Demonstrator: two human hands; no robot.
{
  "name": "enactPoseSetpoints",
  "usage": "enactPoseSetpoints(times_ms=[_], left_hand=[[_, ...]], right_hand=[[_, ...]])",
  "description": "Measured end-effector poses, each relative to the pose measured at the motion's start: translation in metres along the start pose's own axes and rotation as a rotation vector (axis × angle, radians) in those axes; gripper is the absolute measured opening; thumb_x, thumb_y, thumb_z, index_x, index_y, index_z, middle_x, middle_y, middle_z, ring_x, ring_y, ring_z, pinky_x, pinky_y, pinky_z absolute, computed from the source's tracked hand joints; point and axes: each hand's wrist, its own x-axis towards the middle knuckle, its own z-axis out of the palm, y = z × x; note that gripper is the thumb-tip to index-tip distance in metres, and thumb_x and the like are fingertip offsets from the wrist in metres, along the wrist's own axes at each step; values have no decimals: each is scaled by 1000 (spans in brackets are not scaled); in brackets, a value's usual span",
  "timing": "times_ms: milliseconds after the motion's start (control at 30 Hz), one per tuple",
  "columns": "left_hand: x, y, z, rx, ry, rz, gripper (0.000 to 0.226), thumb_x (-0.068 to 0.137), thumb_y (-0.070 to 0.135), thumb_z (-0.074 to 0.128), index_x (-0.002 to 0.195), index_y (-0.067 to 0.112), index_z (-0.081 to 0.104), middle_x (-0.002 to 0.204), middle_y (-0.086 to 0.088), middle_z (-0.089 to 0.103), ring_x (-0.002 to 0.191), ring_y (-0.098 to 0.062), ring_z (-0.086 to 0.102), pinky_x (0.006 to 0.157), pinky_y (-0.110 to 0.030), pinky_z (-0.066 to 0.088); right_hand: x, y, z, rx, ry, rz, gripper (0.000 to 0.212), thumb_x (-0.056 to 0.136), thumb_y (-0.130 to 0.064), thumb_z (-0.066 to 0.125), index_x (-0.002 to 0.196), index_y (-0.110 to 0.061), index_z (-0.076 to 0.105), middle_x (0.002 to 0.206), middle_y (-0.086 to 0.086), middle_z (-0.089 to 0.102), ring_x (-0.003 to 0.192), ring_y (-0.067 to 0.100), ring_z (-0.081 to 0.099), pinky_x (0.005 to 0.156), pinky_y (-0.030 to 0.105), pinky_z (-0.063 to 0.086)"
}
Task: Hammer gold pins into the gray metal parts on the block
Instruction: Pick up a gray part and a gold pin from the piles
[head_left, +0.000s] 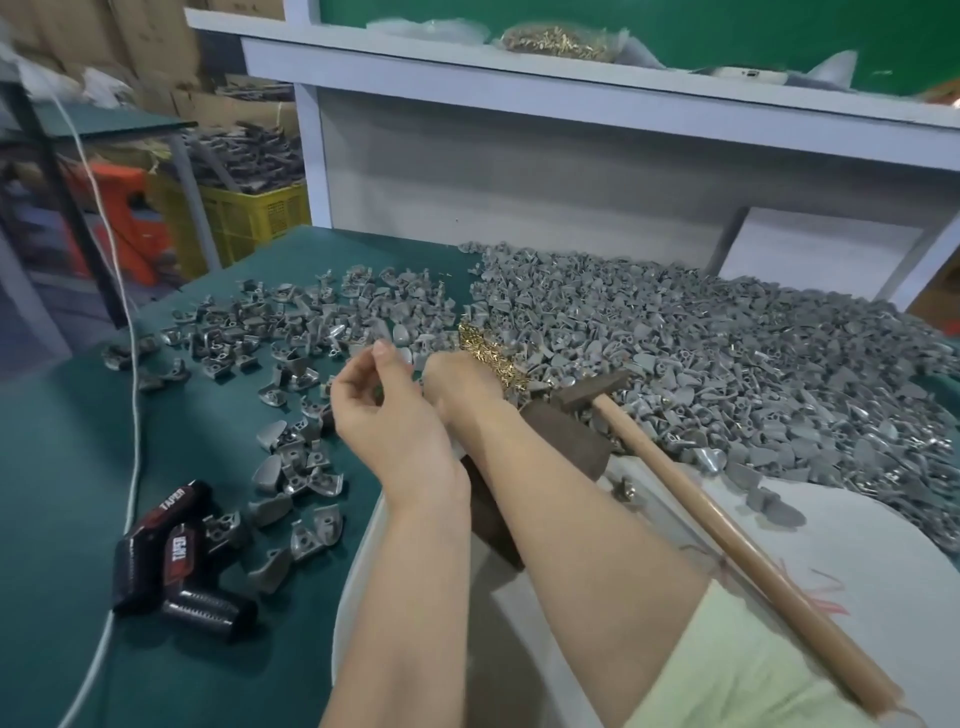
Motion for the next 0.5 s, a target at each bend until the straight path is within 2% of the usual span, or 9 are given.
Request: enactPoseSetpoints(times_ms=[100,167,233,300,400,500], left_hand=[[-3,0,1,31,-15,10,7,94,20,57,87,22,55,92,-2,61,75,-4,59,76,-21,50],[-5,0,2,55,-36,20,9,93,21,58,85,24,54,89,2,61,77,-5,59,75,-21,49],[-7,0,2,92,-87,35,10,93,20,59,84,24,55,89,3,61,84,-9,59,78,-23,48],[-10,-3,3,163,-185,58,9,92,20,59,84,23,56,88,4,61,84,-8,58,76,-21,48],[-14,-8,4,329,-402,87,8,91,19,62,84,23,59,88,5,65,83,-7,59,78,-19,46],[-18,-14,3,619,-653,168,6,88,21,65,83,23,62,85,8,66,84,-7,60,74,-10,43]], right_hand=[[4,0,4,44,-18,-16,24,94,-12,46,108,-4,62,109,14,63,98,29,61,74,31,44],[4,4,4,60,-29,-25,23,95,-14,46,105,-3,63,107,15,64,97,29,62,75,31,47],[2,10,-4,116,19,-4,17,93,-13,49,101,-2,59,104,15,65,91,28,61,69,30,44],[-4,22,-19,228,119,74,15,92,-11,51,103,-3,57,104,12,65,89,25,59,70,29,43],[-29,58,-45,518,246,171,13,92,-11,54,102,-13,62,108,4,65,93,20,60,76,27,46],[-73,91,-64,848,304,216,13,90,-7,59,85,-18,63,87,4,68,81,18,67,72,31,56]])
